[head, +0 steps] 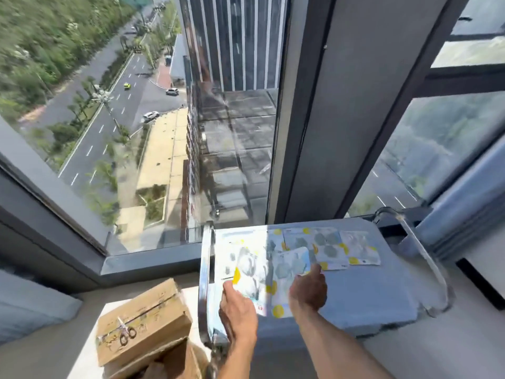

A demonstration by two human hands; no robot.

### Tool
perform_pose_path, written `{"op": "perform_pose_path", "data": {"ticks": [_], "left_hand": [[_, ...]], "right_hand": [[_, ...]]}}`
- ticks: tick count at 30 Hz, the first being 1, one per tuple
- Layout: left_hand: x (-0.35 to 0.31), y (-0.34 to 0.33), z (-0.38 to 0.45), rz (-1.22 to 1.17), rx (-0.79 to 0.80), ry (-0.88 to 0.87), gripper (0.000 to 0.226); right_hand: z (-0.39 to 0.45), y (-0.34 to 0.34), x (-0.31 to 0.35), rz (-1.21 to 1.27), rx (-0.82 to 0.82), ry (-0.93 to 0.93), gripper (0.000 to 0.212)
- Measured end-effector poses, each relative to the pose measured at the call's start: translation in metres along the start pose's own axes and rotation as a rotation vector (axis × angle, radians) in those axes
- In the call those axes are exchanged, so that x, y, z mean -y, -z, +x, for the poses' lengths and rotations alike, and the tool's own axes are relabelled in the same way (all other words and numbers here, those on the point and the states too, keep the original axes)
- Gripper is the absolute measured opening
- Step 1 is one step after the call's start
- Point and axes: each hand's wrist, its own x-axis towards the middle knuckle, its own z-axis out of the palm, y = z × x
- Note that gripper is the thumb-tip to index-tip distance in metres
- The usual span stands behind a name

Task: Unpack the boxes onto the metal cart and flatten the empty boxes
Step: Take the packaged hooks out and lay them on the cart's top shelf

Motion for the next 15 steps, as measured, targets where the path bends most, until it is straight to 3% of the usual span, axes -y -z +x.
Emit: {"op": "perform_pose_path", "data": {"ticks": [2,7,15], "left_hand": [[0.01,-0.025,-0.011,0.042,0.022,0.023,0.029],[0.046,-0.061,-0.002,-0.002,-0.061,0.295,0.036],[0.066,-0.093,0.049,0.096,-0.072,0.355,0.037]], "right_hand": [[0.015,-0.007,-0.027,-0.007,0.024,-0.034,0.034],[0.047,-0.035,-0.062,-0.031,0.114,-0.097,0.03],[0.069,-0.089,-0.072,-0.058,0.21,-0.026,0.037]]}}
